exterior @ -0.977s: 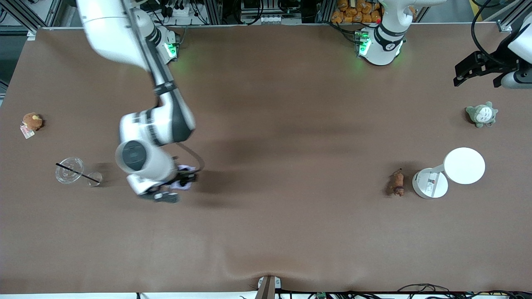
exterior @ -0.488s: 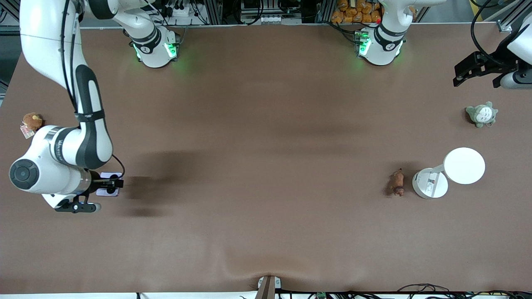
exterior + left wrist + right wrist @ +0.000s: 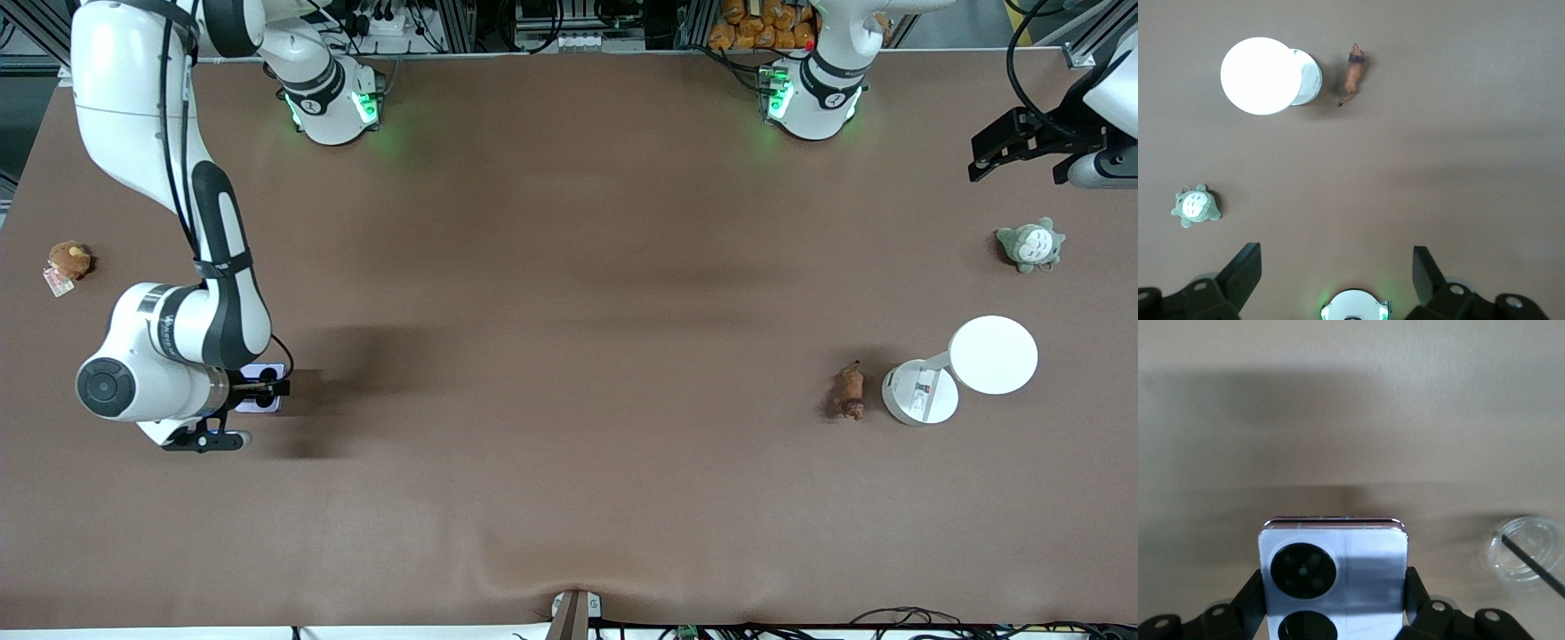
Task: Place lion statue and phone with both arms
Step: 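Lower the phone onto the table beside the glass cup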
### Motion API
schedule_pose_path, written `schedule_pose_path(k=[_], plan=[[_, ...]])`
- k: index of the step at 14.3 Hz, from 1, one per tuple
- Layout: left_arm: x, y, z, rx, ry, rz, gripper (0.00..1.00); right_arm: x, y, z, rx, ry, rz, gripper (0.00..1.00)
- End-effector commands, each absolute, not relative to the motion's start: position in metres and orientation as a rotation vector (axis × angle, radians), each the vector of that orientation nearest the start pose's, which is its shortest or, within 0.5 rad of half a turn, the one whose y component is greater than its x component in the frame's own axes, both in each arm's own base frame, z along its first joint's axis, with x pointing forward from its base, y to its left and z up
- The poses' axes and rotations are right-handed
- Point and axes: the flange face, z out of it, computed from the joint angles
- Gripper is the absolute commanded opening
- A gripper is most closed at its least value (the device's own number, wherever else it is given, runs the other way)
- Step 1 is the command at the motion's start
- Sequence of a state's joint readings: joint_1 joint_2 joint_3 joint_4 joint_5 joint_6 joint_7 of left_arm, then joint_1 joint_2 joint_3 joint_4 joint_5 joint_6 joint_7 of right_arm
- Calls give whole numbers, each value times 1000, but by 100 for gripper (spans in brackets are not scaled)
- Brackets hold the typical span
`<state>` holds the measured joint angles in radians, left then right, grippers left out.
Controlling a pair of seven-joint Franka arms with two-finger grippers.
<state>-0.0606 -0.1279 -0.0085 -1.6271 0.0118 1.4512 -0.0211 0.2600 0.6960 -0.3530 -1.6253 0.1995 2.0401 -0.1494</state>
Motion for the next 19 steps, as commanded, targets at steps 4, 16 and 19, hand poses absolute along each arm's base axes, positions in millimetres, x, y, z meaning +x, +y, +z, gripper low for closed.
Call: schedule_pose_path(k=[4, 16, 19], plan=[[496, -34, 667, -3141, 75, 61, 100, 635, -39, 169, -3168, 54, 323, 21], [498, -28, 673, -3138, 60, 41, 100, 656, -40, 230, -3159, 58, 181, 100], [498, -28, 672, -3132, 61, 43, 100, 681, -33, 313, -3135, 37, 71, 100]])
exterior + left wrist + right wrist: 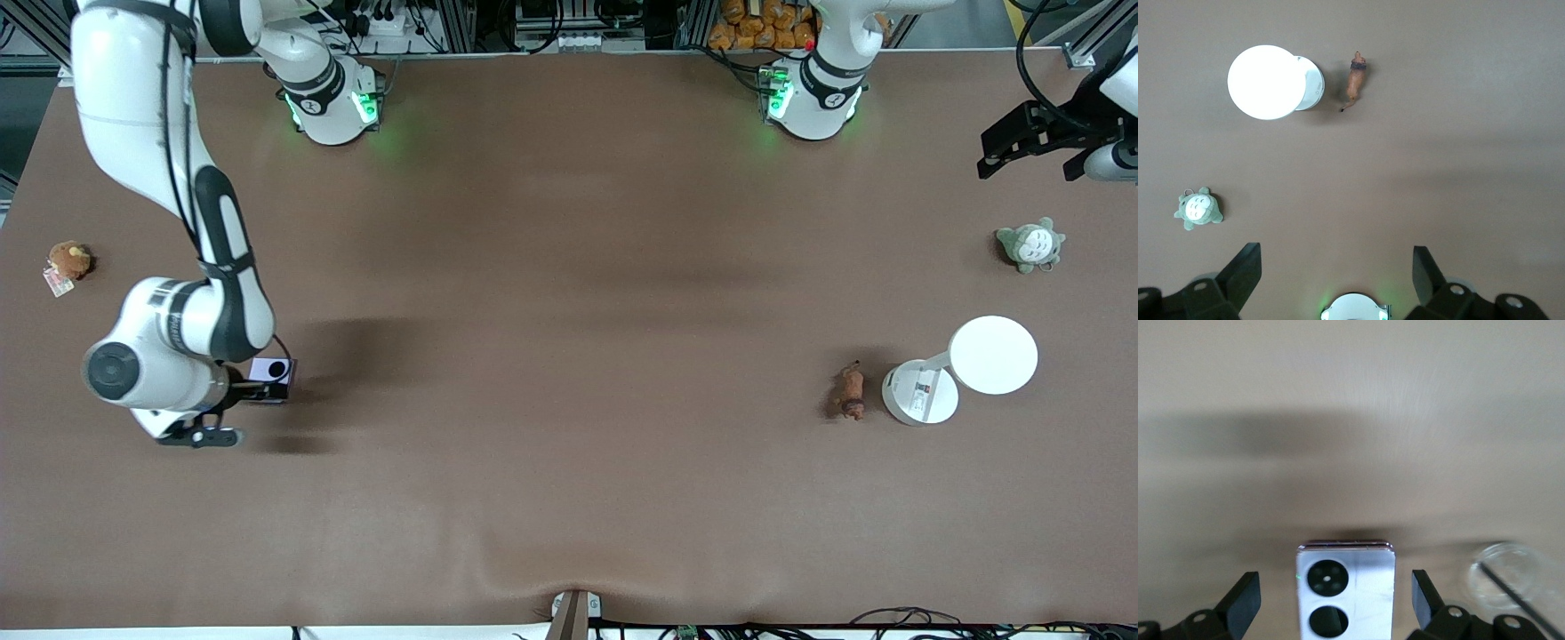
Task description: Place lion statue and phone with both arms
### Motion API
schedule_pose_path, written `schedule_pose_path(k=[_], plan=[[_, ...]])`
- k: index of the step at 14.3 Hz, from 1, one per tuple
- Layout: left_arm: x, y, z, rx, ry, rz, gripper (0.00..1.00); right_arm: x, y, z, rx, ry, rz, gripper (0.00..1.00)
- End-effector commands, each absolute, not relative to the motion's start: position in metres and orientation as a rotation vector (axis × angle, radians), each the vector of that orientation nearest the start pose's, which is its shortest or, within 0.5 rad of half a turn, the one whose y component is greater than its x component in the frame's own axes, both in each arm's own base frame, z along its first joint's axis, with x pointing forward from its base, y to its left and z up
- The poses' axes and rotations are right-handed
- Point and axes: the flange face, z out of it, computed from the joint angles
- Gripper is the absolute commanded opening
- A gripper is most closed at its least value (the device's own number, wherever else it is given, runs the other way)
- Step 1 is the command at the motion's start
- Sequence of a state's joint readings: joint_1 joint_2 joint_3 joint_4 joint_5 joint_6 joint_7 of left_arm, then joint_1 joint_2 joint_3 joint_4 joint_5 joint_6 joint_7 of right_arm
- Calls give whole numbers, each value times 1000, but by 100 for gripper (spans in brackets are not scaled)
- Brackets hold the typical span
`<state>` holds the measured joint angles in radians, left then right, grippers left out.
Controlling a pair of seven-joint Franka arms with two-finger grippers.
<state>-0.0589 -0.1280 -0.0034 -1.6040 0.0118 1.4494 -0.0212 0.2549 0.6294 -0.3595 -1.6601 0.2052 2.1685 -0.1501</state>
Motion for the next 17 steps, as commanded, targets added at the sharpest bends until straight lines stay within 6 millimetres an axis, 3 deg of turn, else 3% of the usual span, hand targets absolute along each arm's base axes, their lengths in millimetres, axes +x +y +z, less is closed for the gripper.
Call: schedule_pose_path(k=[1, 4, 7, 11, 14, 17], plan=[[500, -29, 670, -3133, 64, 50, 100, 682, -34, 341, -3120, 36, 76, 100], [499, -28, 676, -3135, 62, 38, 100, 662, -36, 417, -3072, 26, 101, 100], [500, -28, 674, -3135, 59, 45, 100, 638, -56, 471, -3025, 47, 104, 100], [501, -28, 673, -3138, 57, 48, 100, 593, -45, 548, -3053, -53, 54, 100], [502, -28, 673, -3138, 57, 50, 100, 552, -40, 583, -3043, -32, 38, 100], [502, -30, 673, -3139, 63, 48, 100, 532, -45, 598, -3051, 20, 122, 100]])
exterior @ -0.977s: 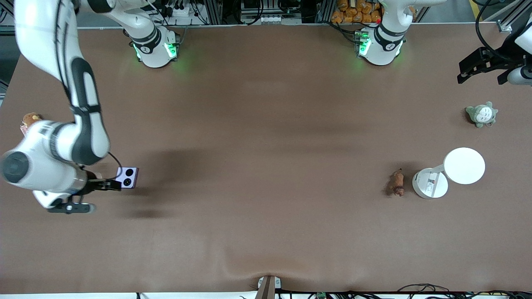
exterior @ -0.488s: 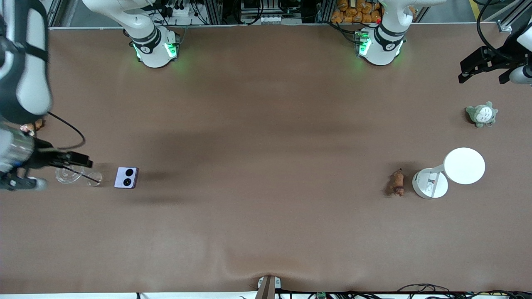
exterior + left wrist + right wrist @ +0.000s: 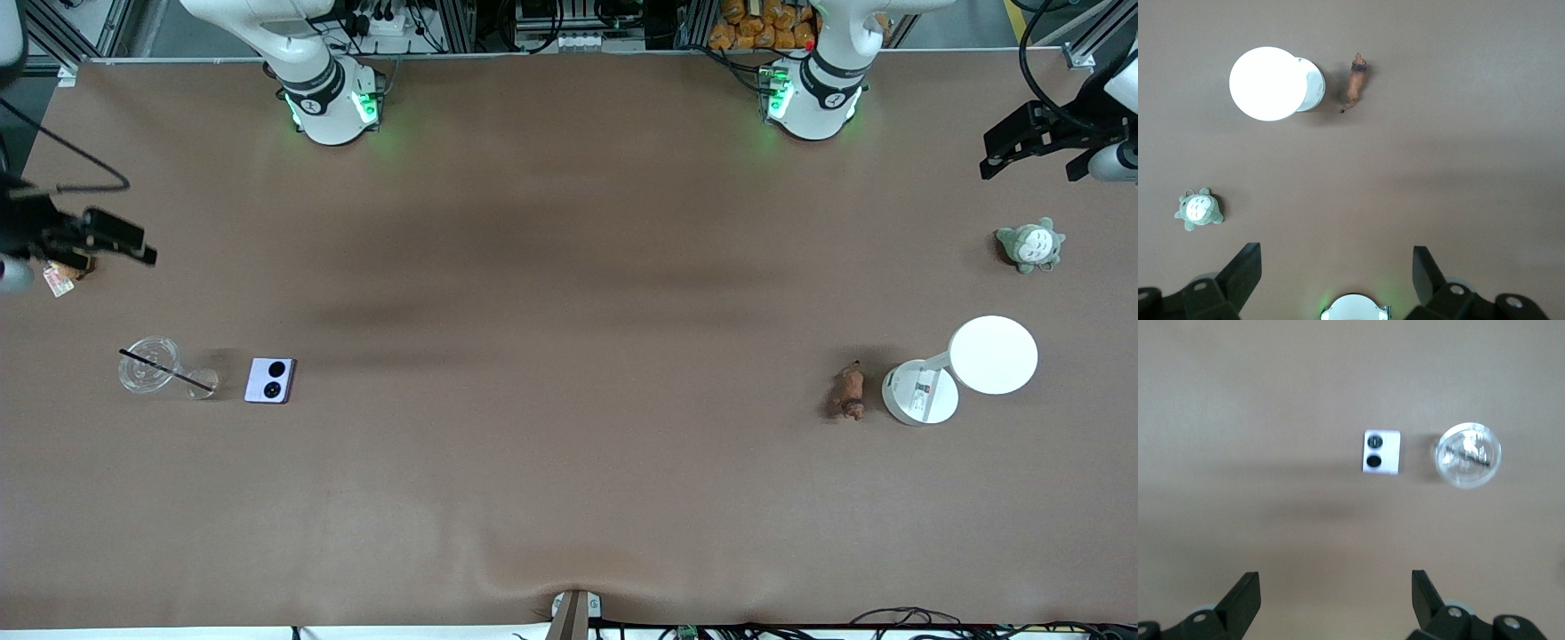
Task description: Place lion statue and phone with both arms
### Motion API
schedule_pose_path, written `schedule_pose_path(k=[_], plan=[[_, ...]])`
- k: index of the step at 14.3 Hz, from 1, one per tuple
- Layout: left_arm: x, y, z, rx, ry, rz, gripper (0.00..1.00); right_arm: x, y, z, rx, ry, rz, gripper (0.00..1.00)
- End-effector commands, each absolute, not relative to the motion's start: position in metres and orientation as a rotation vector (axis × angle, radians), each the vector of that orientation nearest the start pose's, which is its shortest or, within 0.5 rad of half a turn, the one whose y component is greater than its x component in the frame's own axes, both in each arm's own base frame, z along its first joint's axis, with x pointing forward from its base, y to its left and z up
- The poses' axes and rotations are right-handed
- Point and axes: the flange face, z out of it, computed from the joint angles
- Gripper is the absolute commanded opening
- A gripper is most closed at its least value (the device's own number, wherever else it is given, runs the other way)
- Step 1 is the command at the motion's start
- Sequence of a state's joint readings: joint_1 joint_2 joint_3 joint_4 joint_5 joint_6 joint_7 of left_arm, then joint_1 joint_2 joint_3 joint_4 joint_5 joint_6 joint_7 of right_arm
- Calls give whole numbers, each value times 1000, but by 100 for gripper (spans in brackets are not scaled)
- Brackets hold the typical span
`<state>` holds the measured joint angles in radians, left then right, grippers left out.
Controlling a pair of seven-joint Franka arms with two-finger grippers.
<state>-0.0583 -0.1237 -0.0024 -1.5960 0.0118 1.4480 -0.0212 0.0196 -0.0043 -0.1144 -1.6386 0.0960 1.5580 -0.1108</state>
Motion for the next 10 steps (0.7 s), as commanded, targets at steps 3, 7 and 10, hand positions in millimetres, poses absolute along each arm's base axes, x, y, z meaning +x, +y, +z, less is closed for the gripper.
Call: schedule_pose_path(k=[3, 7, 10], plan=[[501, -27, 671, -3136, 57, 62, 100, 526, -48, 614, -3071, 55, 145, 100], [500, -36, 672, -3140, 80, 65, 100, 524, -48, 623, -3081, 88, 158, 100], [502, -40, 670, -3138, 51, 72, 100, 525, -51, 627, -3084, 97, 151, 100]])
